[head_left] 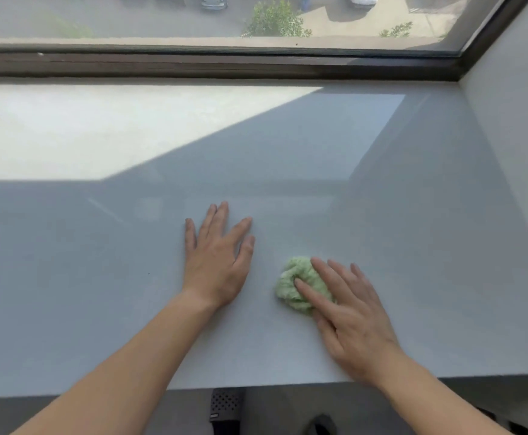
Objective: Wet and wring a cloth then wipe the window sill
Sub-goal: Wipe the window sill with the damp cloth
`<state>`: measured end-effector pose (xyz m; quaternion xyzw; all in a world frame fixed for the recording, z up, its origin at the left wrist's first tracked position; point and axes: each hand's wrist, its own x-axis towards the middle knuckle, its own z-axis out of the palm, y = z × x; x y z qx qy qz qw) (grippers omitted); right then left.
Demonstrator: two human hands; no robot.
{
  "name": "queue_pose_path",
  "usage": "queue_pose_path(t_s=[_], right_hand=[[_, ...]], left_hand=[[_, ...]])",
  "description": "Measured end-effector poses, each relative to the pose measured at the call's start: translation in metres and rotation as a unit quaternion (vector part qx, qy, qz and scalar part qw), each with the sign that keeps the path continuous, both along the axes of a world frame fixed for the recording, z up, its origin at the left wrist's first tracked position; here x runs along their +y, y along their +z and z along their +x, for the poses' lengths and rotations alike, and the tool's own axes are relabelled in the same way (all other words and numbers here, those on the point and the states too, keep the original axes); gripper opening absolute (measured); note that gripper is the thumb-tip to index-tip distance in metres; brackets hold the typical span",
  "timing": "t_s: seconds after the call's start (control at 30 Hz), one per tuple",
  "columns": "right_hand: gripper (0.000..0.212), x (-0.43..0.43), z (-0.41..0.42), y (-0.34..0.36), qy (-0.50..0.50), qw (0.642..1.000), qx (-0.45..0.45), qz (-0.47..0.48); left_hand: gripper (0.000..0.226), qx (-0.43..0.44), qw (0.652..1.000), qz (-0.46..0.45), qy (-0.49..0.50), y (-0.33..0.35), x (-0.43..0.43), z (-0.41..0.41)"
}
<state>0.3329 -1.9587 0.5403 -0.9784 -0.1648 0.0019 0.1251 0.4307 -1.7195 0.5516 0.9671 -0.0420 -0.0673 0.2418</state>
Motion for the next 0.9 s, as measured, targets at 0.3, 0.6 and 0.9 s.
queue_pose_path(t_s=[0.3,0.6,0.9], right_hand=[[0.060,0.005,-0.055,0.001,-0.022,1.000,-0.011,0.006],[0.052,-0.076,-0.037,0.001,-0.204,0.979,0.005,0.020],[0.051,-0.121,-0.046,-0.005,-0.015,1.000,-0.002,0.006]], left_hand=[[0.052,0.058,0.996,0.074,0.002,0.000,-0.056,-0.028],[0.055,0.045,0.994,0.096,-0.026,-0.003,-0.100,-0.040],[0.058,0.049,0.990,0.133,0.010,-0.003,-0.112,-0.038]])
